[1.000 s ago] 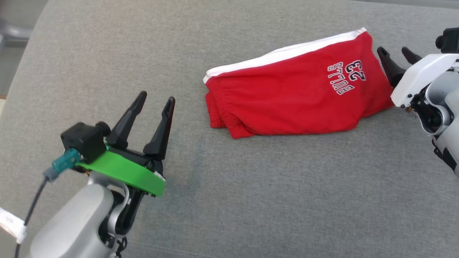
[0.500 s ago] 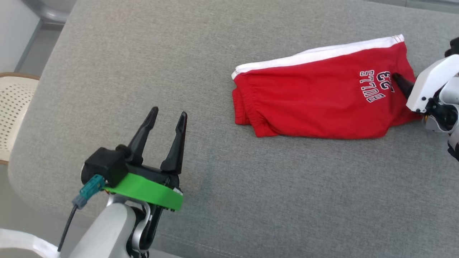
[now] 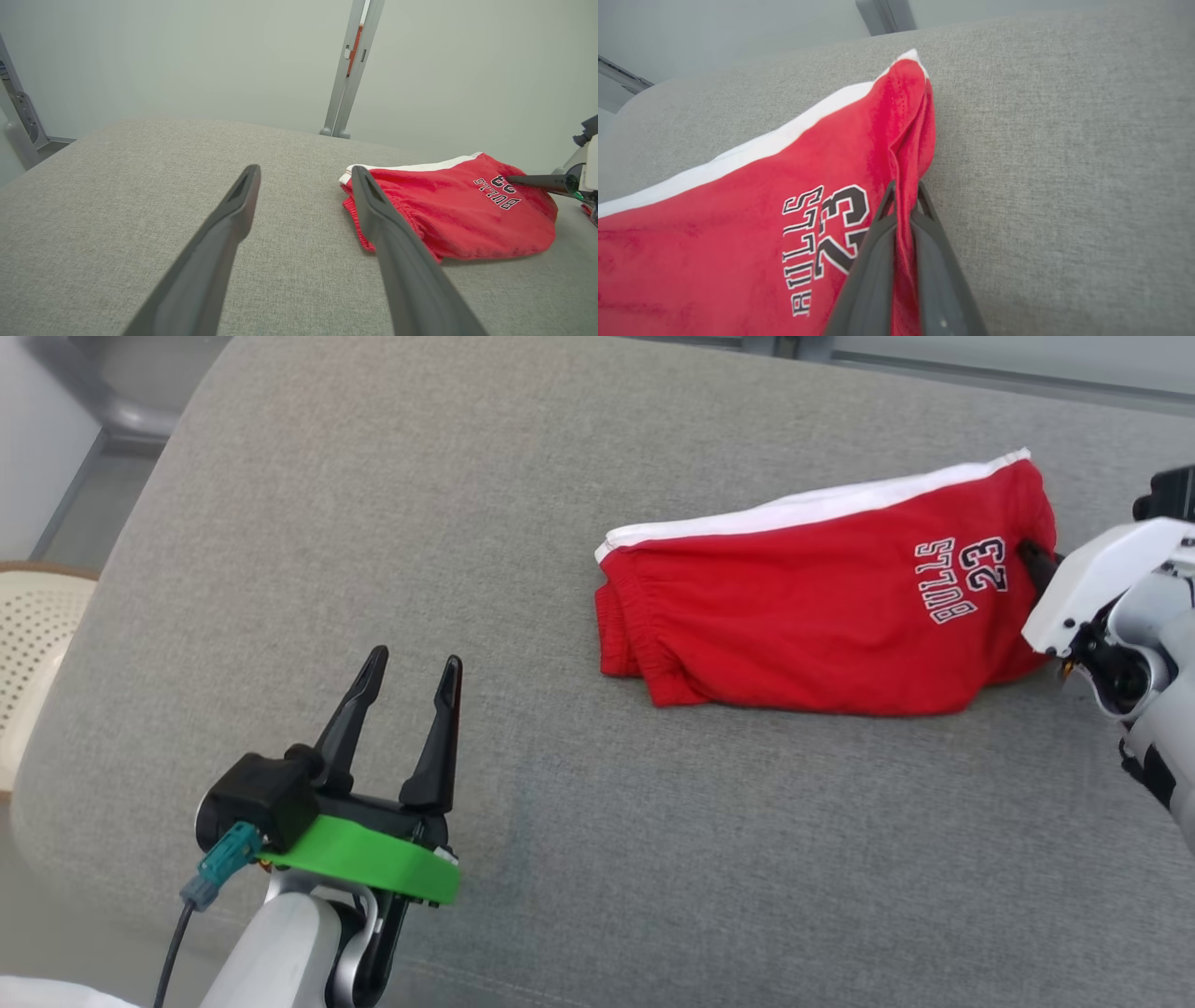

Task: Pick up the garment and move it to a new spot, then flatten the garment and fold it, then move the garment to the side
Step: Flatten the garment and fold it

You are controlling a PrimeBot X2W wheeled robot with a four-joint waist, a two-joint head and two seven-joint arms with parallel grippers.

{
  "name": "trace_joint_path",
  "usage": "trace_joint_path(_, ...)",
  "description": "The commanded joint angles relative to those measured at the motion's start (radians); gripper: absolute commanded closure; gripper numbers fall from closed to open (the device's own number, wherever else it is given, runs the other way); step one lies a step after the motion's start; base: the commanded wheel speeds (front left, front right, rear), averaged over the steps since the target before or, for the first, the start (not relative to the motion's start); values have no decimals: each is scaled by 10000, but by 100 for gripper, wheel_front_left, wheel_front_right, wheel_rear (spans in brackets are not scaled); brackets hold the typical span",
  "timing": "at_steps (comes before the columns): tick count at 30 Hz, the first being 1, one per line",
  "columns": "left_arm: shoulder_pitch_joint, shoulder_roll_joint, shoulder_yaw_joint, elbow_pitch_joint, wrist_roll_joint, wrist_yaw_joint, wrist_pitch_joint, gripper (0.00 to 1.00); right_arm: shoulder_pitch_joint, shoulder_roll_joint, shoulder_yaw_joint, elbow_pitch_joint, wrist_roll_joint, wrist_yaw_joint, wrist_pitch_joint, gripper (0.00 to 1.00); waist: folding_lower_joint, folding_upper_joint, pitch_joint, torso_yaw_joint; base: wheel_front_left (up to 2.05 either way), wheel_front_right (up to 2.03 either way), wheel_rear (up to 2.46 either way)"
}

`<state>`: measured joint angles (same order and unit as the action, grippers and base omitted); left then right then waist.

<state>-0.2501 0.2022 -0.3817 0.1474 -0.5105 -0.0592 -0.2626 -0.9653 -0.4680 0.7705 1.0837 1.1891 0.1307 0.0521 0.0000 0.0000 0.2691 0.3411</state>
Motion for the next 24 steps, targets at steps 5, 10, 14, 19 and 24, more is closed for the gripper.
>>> trace_joint_path(5, 474, 26, 440, 38, 548, 3, -23, 0, 804, -3, -76, -514, 369, 0, -939, 100, 0, 0, -726, -921, 0, 0, 0)
trace_joint_path(10, 921, -35, 943, 90, 750, 50, -23, 0, 1499, 6, 96, -1145, 434, 0, -1845, 100, 0, 0, -1145, -1606, 0, 0, 0)
trace_joint_path(14, 1278, -147, 1307, 207, 817, -14, -23, 0, 1836, -79, 210, -1500, 504, 0, -2328, 100, 0, 0, -1356, -2019, 0, 0, 0)
trace_joint_path(19, 1380, -241, 1406, 341, 968, -187, -23, 0, 1889, -202, 285, -1507, 556, 0, -2602, 100, 0, 0, -1443, -2163, 0, 0, 0)
trace_joint_path(24, 1389, -327, 1421, 448, 1054, -282, -23, 0, 1605, -199, 352, -1567, 434, 0, -2836, 100, 0, 0, -1582, -2061, 0, 0, 0)
